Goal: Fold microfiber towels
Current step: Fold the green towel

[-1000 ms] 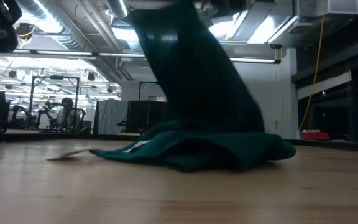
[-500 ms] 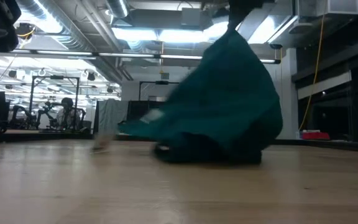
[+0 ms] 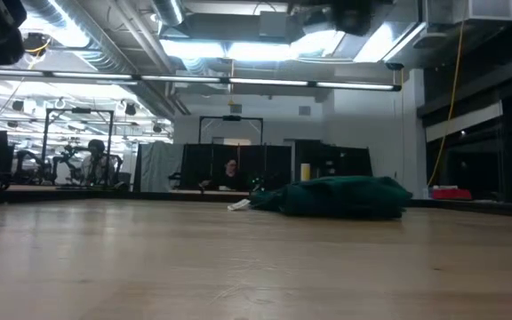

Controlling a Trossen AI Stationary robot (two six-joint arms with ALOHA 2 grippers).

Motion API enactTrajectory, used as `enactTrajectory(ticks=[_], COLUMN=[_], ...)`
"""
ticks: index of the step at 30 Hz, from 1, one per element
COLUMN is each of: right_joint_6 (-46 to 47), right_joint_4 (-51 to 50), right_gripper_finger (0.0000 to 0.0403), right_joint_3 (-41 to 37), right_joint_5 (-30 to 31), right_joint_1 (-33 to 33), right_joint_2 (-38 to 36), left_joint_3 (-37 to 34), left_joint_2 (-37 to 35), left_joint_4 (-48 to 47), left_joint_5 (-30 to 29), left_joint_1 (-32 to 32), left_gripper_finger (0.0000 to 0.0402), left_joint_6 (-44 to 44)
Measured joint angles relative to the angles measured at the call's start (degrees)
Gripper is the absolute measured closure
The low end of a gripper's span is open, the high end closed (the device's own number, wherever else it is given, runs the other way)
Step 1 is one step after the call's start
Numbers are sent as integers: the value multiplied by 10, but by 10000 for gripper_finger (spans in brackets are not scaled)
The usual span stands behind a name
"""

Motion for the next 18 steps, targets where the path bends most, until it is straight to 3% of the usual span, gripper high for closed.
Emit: enactTrajectory(ticks=[2, 4, 6, 13, 18], right_joint_6=[61, 109, 138, 79, -4], right_joint_4=[47, 29, 7, 9, 9], right_gripper_finger=[197, 210, 225, 254, 247], right_joint_3=[-54, -86, -111, -124, -125], right_joint_5=[71, 137, 163, 185, 153], right_joint_1=[49, 64, 67, 47, 19], right_joint_2=[-1, -5, -2, 32, 60], left_joint_3=[0, 0, 0, 0, 0], left_joint_2=[13, 21, 28, 23, 2], left_joint_4=[4, 5, 12, 88, 95], left_joint_5=[14, 53, 108, 251, 286], left_joint_1=[25, 62, 107, 231, 252], left_gripper_finger=[385, 390, 393, 391, 395], left_joint_6=[-3, -11, -7, 90, 110])
